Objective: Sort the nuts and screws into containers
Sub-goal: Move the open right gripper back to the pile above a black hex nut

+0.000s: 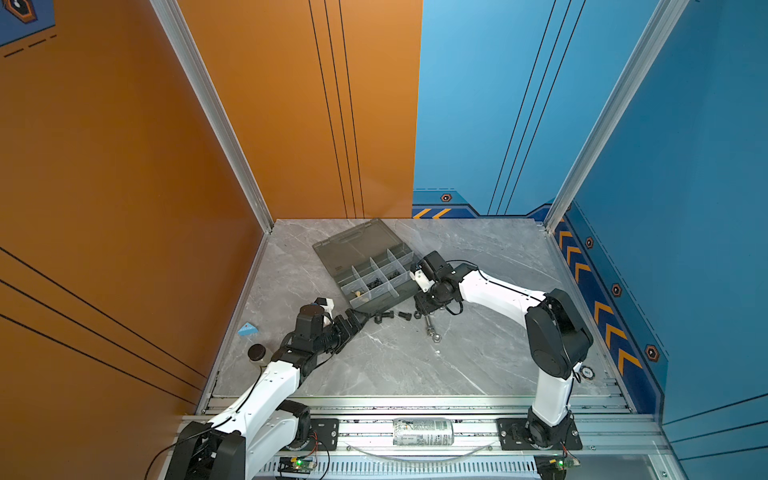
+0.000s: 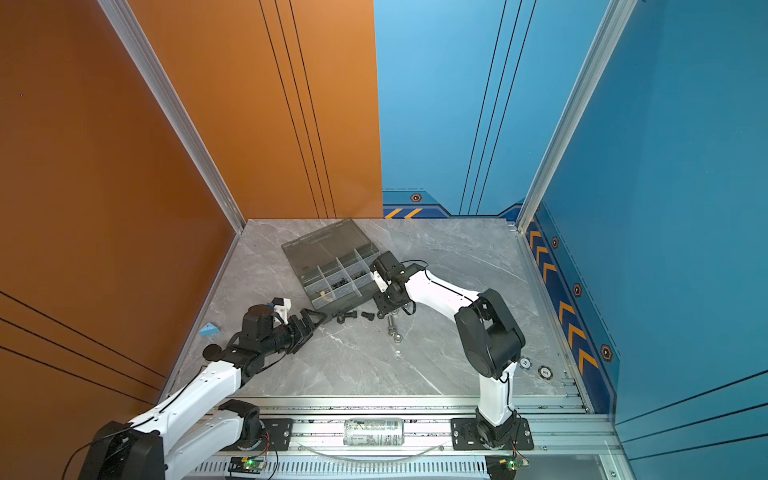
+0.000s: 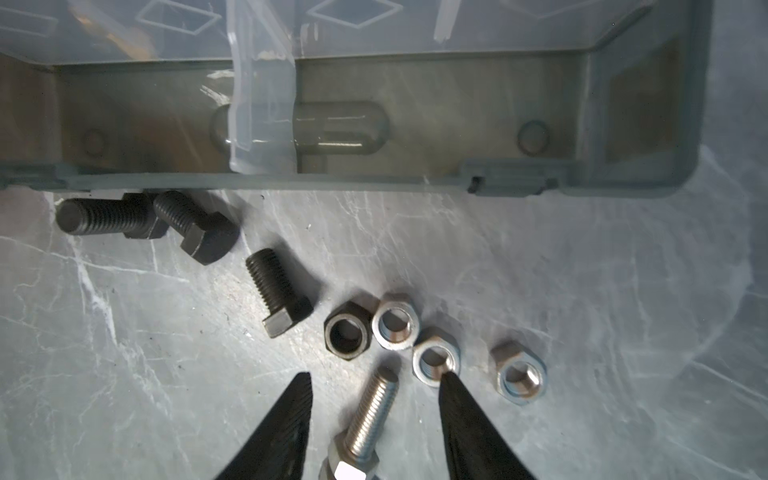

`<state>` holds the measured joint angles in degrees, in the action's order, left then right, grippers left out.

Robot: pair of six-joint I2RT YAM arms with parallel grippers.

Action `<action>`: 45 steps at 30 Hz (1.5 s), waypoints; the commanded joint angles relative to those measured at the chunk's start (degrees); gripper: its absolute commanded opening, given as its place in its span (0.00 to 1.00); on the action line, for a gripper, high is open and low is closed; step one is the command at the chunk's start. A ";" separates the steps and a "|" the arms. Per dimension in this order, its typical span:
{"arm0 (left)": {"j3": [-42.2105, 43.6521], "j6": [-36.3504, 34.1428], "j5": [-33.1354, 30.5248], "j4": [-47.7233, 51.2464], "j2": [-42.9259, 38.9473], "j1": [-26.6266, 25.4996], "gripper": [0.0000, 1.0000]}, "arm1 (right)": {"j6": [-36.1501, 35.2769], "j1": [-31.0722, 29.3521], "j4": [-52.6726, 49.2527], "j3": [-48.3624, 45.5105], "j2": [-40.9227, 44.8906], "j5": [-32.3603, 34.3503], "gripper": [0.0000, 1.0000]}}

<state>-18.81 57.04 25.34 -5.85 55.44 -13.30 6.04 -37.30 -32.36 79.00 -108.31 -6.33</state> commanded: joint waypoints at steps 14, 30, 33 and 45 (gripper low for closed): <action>0.29 0.00 -1.31 1.34 -0.14 -0.30 0.98 | 2.17 1.26 9.50 -1.00 -4.97 -12.00 0.43; 0.70 -0.18 -1.39 1.20 -0.05 -0.23 0.98 | 1.45 2.74 10.52 -3.26 -6.15 -15.82 0.37; 0.67 -0.17 -1.37 1.19 0.02 -0.24 0.98 | 1.08 2.92 10.56 -4.10 -5.98 -16.26 0.37; 0.69 0.01 -1.43 0.93 0.37 -0.31 0.98 | -0.71 2.99 10.05 -7.74 -4.55 -15.74 0.35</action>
<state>-18.81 57.06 24.88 -5.78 55.48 -13.30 7.22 -34.33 -18.79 73.67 -113.12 -23.79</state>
